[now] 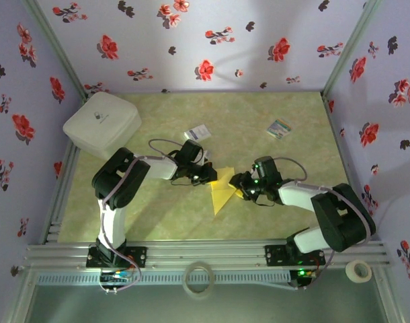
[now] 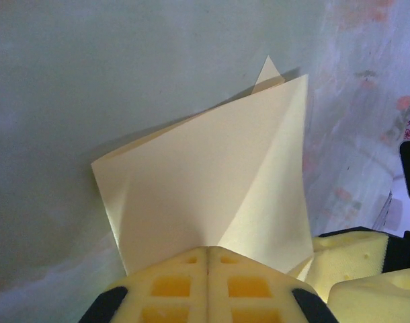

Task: Fold a paper plane with a square sheet of paper (pick it up from the middle)
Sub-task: Fold the wing for the fifth time at the center of the table.

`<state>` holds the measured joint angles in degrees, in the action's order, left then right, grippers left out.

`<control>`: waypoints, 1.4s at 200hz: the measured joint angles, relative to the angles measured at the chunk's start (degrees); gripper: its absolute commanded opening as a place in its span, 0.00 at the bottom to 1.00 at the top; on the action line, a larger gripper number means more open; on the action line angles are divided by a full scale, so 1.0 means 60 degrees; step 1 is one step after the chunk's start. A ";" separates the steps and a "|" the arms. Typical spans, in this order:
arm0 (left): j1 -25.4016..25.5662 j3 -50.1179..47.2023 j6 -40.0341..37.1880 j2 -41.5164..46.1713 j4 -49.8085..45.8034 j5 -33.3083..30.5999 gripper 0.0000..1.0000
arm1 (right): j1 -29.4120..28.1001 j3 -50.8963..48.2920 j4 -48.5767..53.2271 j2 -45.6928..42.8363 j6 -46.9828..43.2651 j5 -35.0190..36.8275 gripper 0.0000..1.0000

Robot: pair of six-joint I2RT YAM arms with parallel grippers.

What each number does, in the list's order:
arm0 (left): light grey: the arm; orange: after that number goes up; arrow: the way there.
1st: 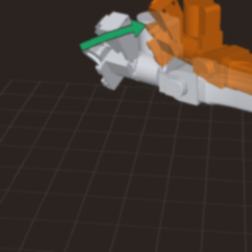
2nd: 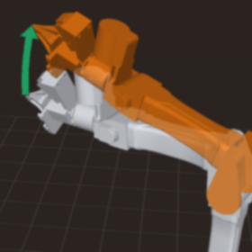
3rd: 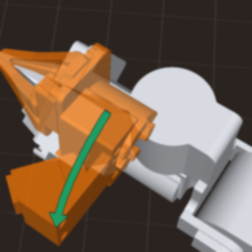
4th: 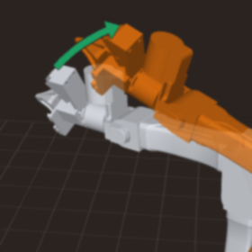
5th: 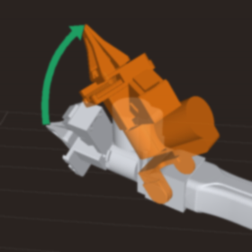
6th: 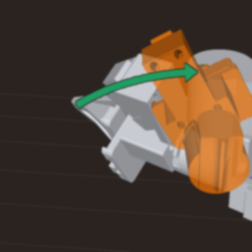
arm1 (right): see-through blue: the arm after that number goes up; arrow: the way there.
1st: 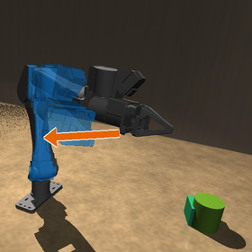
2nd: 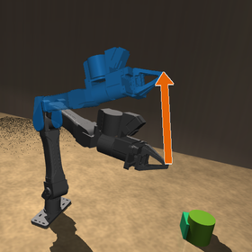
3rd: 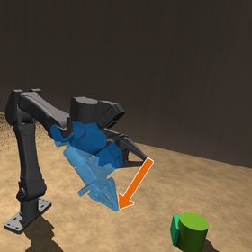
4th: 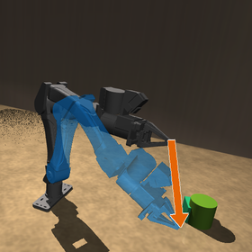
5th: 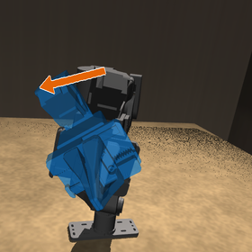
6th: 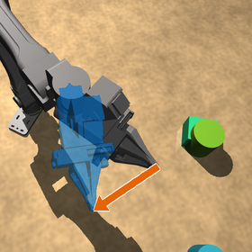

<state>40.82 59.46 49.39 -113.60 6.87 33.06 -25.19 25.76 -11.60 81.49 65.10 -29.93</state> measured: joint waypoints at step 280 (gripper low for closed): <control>-0.0033 -0.0047 0.0178 0.0011 0.0076 0.0011 0.00 | 0.1096 0.1770 0.0947 0.2211 -0.3712 -0.2058 0.21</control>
<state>40.62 59.18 50.46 -113.54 7.33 33.12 -18.61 36.38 -5.91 94.76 42.83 -42.28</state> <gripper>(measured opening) 0.046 0.215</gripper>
